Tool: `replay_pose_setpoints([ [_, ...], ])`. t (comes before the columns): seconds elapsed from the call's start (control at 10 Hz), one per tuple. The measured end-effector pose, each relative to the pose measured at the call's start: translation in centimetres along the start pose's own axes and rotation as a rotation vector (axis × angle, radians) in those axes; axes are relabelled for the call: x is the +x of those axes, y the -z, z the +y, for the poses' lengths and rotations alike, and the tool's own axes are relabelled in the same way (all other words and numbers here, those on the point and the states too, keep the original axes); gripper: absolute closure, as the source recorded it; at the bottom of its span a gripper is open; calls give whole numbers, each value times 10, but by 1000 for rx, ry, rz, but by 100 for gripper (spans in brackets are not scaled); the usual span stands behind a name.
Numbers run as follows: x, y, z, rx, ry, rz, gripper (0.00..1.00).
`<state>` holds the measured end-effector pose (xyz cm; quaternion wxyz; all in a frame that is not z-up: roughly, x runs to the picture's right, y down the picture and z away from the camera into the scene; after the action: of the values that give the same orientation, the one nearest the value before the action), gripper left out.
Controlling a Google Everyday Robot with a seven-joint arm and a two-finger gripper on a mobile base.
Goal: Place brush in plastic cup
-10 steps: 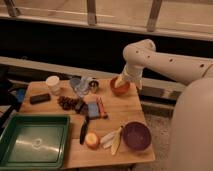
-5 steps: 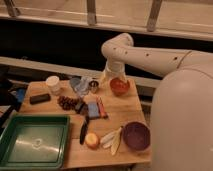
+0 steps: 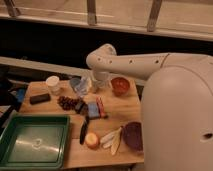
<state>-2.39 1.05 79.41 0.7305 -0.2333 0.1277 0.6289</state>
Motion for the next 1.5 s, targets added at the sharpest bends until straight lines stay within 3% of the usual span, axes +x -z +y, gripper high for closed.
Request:
replay_pose_setpoints([
  [0.1, 5, -2, 9, -16, 16, 7, 20],
  [0.5, 6, -2, 7, -13, 17, 8, 20],
  [0.7, 12, -15, 23, -10, 48, 23, 20],
  [1.0, 36, -44, 45, -28, 60, 51, 20],
  [1.3, 57, -58, 56, -54, 49, 94, 20],
  [1.5, 86, -70, 71, -106, 24, 147, 20],
])
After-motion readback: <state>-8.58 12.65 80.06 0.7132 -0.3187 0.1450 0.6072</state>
